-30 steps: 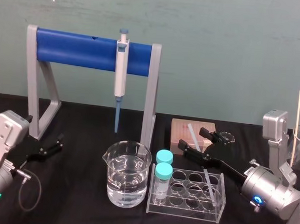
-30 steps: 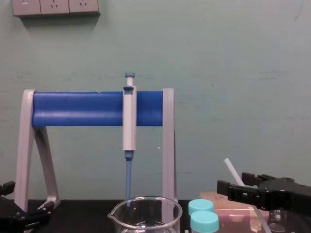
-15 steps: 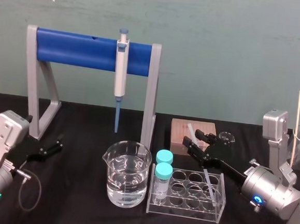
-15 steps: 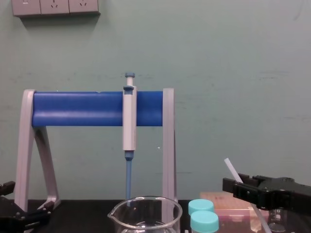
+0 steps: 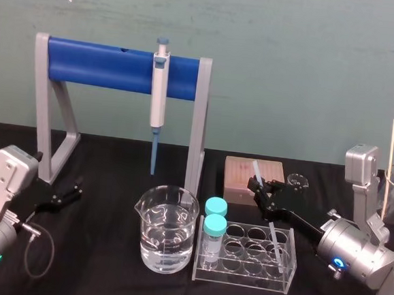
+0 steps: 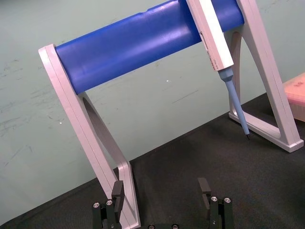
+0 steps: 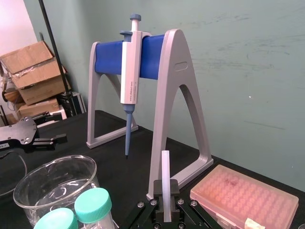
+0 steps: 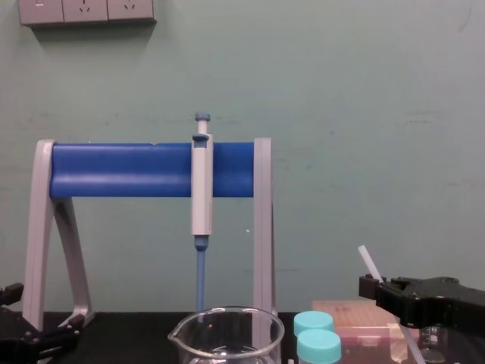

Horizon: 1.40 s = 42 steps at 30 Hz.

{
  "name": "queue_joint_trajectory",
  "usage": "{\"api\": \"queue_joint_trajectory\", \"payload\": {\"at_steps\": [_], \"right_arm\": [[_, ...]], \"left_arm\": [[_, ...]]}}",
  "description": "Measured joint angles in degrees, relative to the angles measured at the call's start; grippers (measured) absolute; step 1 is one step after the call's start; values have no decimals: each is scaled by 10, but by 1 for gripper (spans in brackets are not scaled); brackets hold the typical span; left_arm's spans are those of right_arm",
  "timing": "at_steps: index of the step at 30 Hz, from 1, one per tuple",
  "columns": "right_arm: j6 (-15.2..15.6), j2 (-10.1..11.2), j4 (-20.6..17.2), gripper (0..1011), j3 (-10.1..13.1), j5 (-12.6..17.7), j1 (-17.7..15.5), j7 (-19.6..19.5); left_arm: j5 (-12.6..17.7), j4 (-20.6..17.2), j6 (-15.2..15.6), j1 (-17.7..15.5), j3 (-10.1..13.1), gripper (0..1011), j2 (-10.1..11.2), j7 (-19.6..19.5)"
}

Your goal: Pick up the stirring rod with one hand, then place it down.

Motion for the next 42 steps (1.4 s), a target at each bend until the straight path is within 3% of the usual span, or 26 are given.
{"api": "queue_joint_trajectory", "payload": {"at_steps": [16, 24, 35, 42], "right_arm": [[0, 0, 0, 68, 0, 0, 0, 0], [-18, -2, -7, 68, 3, -8, -3, -4], [-86, -9, -40, 68, 23, -20, -21, -4], [-139, -19, -62, 68, 40, -50, -33, -24]], "left_arm": [[0, 0, 0, 0, 0, 1000, 0, 0], [0, 0, 0, 0, 0, 1000, 0, 0], [0, 0, 0, 0, 0, 1000, 0, 0], [0, 0, 0, 0, 0, 1000, 0, 0]]}}
